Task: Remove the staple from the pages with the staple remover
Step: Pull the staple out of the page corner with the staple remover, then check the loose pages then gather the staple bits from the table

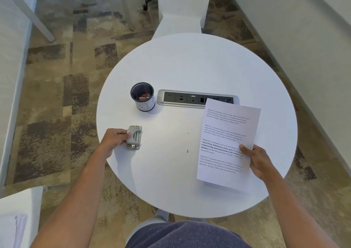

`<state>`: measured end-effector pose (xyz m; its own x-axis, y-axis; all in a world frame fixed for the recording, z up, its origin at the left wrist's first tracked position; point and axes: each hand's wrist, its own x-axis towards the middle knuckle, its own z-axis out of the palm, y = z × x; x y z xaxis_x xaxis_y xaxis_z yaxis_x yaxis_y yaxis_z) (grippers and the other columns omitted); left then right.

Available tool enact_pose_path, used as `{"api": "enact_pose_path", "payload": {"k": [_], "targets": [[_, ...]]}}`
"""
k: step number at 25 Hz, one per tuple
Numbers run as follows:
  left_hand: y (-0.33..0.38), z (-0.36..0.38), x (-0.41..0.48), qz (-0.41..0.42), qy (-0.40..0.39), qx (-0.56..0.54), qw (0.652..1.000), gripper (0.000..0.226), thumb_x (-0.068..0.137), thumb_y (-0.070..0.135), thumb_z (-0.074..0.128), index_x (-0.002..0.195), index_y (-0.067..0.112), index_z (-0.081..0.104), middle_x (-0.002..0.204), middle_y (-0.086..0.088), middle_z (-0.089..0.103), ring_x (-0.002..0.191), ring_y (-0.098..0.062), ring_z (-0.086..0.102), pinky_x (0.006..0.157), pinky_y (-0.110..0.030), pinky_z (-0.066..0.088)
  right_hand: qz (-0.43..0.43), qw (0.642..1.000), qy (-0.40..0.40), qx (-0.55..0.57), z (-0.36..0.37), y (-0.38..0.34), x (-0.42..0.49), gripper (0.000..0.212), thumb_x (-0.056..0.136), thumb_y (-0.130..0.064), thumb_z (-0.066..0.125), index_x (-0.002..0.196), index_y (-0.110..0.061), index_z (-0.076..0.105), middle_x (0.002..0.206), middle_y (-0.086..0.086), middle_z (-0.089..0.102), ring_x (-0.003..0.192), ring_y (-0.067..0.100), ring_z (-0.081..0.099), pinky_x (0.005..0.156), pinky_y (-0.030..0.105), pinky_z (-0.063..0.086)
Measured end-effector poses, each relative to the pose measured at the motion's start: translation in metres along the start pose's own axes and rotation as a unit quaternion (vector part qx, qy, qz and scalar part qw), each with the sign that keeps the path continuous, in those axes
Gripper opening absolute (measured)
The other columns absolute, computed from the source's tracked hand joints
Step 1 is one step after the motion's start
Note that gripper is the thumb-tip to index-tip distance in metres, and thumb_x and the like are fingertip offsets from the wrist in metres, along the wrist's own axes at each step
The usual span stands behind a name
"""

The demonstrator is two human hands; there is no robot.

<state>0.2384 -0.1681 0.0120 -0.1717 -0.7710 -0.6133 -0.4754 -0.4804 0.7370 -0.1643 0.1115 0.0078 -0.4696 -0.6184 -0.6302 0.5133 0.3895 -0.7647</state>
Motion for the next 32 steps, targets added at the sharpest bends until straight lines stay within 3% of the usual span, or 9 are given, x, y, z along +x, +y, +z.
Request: {"api": "enact_pose_path", "payload": {"k": [4,8,11,13,15,17,21,26,32], "targets": [[0.000,-0.003,-0.002,0.014,0.041,0.016,0.999,0.020,0.082,0.020,0.075,0.093,0.004,0.071,0.082,-0.008,0.067,0.082,-0.025,0.060,0.069,-0.032,0.045,-0.004,1.000,0.004,0.015,0.000,-0.003,-0.002,0.029,0.085,-0.008,0.067,0.113,-0.003,0.067,0.103,0.006,0.077,0.089,0.019,0.075,0.068,0.028,0.061],[0.021,0.029,-0.021,0.178,0.232,0.051,0.955,0.010,0.086,0.019,0.068,0.085,0.009,0.071,0.086,-0.010,0.071,0.081,-0.030,0.065,0.076,-0.037,0.051,-0.025,1.000,-0.013,-0.010,0.002,-0.019,-0.009,0.056,0.062,-0.026,0.082,0.112,-0.004,0.069,0.110,0.011,0.075,0.095,0.025,0.074,0.070,0.030,0.060],[0.053,0.093,-0.047,0.234,0.060,-0.011,0.970,0.014,0.087,0.012,0.065,0.080,0.023,0.070,0.077,0.008,0.071,0.075,-0.020,0.065,0.076,-0.035,0.052,-0.064,0.997,-0.035,-0.027,0.002,-0.035,-0.015,0.057,0.062,-0.031,0.083,0.111,-0.006,0.070,0.112,0.012,0.074,0.101,0.029,0.072,0.076,0.034,0.061],[0.075,0.135,-0.064,0.217,-0.083,-0.002,0.973,0.008,0.088,0.017,0.066,0.088,0.022,0.072,0.088,0.013,0.073,0.083,-0.011,0.066,0.083,-0.026,0.052,-0.091,0.994,-0.044,-0.029,0.004,-0.049,-0.017,0.046,0.071,-0.026,0.077,0.112,-0.005,0.070,0.112,0.012,0.074,0.102,0.029,0.071,0.081,0.035,0.060],[0.090,0.166,-0.069,0.199,-0.164,0.033,0.966,0.027,0.086,0.034,0.069,0.105,0.016,0.071,0.103,0.006,0.072,0.095,-0.008,0.066,0.085,-0.021,0.050,-0.118,0.991,-0.050,-0.028,0.007,-0.062,-0.017,0.033,0.083,-0.016,0.070,0.113,-0.003,0.069,0.113,0.013,0.074,0.104,0.030,0.070,0.082,0.033,0.060],[0.100,0.185,-0.071,0.197,-0.177,0.038,0.964,0.043,0.082,0.039,0.072,0.117,0.015,0.066,0.107,0.003,0.071,0.098,-0.007,0.066,0.081,-0.018,0.050,-0.141,0.988,-0.054,-0.026,0.010,-0.072,-0.016,0.026,0.089,-0.008,0.064,0.113,-0.001,0.069,0.114,0.014,0.073,0.105,0.029,0.070,0.082,0.030,0.059],[0.118,0.199,-0.070,0.233,-0.134,-0.009,0.963,0.036,0.080,0.022,0.076,0.115,0.015,0.066,0.091,0.001,0.069,0.078,-0.004,0.063,0.069,-0.012,0.050,-0.163,0.983,-0.077,-0.022,0.009,-0.088,-0.017,0.028,0.091,-0.006,0.062,0.117,0.002,0.067,0.118,0.015,0.071,0.108,0.030,0.068,0.086,0.032,0.057],[0.122,0.204,-0.075,0.238,-0.149,-0.045,0.959,0.019,0.079,0.008,0.075,0.097,0.001,0.074,0.096,-0.011,0.075,0.081,-0.013,0.068,0.082,-0.027,0.056,-0.170,0.977,-0.118,-0.054,0.001,-0.097,-0.020,0.031,0.087,-0.003,0.067,0.117,-0.001,0.067,0.118,0.013,0.072,0.108,0.030,0.068,0.091,0.038,0.056],[0.114,0.208,-0.083,0.268,-0.126,-0.058,0.953,0.021,0.078,0.009,0.076,0.097,0.001,0.075,0.099,-0.011,0.075,0.086,-0.013,0.070,0.083,-0.026,0.054,-0.175,0.963,-0.111,-0.170,-0.005,-0.097,-0.022,0.034,0.081,-0.009,0.076,0.114,-0.014,0.070,0.114,0.003,0.074,0.104,0.023,0.070,0.095,0.048,0.054]]}}
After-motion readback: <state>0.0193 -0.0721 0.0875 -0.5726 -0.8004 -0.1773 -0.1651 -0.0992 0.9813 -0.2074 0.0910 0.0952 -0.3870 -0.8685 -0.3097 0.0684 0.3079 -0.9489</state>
